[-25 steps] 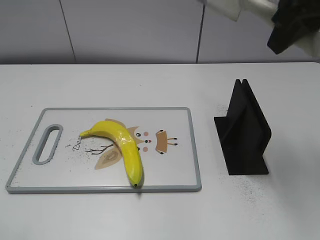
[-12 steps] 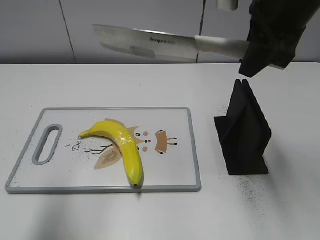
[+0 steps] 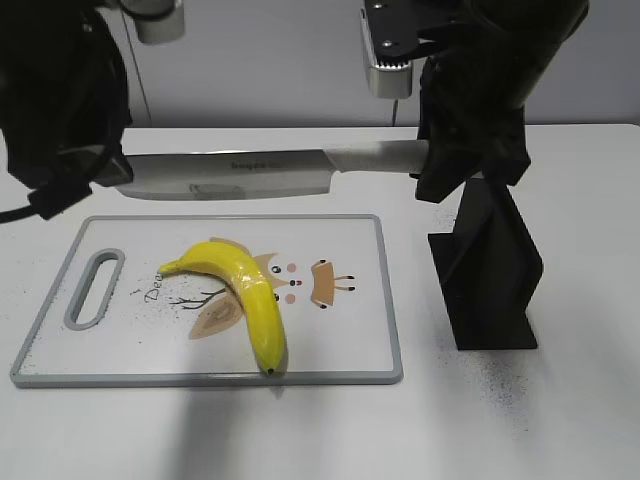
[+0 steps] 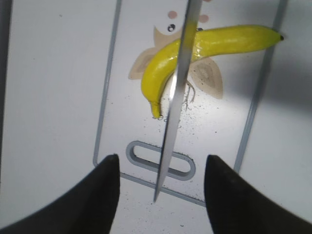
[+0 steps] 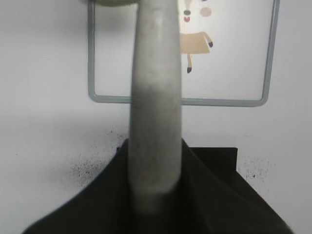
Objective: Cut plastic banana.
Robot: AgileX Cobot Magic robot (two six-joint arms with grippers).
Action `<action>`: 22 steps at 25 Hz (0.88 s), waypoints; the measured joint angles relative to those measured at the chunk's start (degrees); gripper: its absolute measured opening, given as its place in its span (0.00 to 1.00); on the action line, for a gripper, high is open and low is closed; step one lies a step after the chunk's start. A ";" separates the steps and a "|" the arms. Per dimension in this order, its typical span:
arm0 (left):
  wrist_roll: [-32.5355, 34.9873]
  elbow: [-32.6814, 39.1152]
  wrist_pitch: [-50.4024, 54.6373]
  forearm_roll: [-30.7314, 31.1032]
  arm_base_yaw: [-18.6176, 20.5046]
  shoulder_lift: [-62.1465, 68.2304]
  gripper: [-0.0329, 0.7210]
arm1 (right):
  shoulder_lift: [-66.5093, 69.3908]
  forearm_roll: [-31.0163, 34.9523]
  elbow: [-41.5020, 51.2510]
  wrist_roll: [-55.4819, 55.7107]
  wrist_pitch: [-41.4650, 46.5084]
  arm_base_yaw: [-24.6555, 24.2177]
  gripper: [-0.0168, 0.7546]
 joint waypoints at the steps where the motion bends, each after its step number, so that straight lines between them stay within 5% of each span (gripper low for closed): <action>1: 0.50 0.00 0.36 0.06 0.00 1.12 0.73 | 0.26 0.29 -0.35 -0.04 -0.28 0.05 0.23; 8: 2.91 -0.12 -0.86 0.19 0.00 4.94 0.71 | 0.76 1.48 -0.98 -2.18 -0.80 0.05 0.23; 14: 4.25 -0.14 -2.19 0.29 0.00 6.55 0.13 | 0.86 1.72 -0.98 -3.08 -2.63 0.05 0.23; 22: 4.20 -0.18 -1.61 -0.21 0.23 11.26 0.05 | 6.31 1.06 -2.87 -5.35 -2.29 0.05 0.23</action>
